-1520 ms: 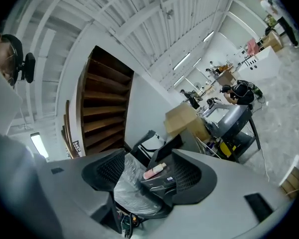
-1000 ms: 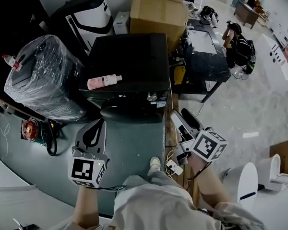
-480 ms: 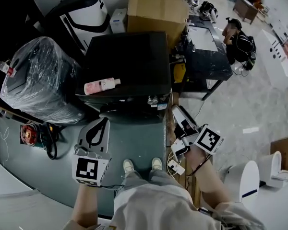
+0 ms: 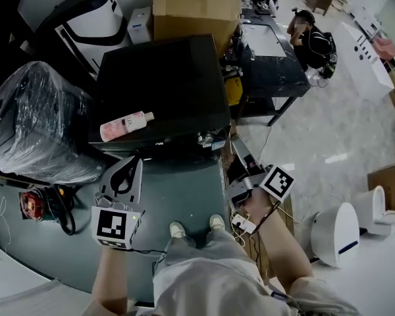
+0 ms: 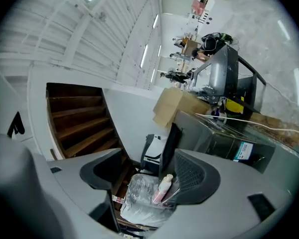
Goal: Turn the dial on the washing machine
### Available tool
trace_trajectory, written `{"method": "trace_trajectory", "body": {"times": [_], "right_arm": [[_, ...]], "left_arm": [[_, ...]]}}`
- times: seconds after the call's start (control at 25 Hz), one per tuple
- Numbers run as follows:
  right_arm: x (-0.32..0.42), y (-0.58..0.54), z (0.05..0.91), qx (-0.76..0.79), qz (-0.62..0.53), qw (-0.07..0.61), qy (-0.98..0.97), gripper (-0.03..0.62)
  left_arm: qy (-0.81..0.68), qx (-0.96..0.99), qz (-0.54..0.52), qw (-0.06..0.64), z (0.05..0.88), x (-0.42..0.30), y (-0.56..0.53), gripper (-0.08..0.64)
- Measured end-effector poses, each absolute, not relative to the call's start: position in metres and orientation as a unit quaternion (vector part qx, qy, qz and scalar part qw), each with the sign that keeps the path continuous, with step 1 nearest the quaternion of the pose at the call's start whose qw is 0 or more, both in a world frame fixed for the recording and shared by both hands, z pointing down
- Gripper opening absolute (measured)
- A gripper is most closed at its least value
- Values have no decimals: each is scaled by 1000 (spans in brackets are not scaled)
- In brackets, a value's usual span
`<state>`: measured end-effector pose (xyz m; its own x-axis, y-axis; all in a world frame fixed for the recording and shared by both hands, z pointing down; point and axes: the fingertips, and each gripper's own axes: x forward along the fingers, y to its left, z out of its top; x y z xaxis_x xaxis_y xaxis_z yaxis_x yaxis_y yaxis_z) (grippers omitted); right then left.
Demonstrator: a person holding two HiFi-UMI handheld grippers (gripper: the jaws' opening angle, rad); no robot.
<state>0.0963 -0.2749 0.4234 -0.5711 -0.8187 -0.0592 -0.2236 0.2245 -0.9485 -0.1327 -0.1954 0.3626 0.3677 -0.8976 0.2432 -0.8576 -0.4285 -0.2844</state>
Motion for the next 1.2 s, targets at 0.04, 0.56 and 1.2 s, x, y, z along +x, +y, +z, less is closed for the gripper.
{"method": "trace_trajectory", "body": {"times": [0.04,0.56,1.2], "right_arm": [[95,-279,432,-363,-512,294,721,339],[66,-309,557,-407,-542,248,692,350],[56,-335,663,-374,-647,329,578,365]], "left_arm": [[532,-826,-181,51,368,-137,-200,18],[519,-838,-166,27,434,-159,-228,18],[502,-850,-158,-7,501,-166,-236,18]]}}
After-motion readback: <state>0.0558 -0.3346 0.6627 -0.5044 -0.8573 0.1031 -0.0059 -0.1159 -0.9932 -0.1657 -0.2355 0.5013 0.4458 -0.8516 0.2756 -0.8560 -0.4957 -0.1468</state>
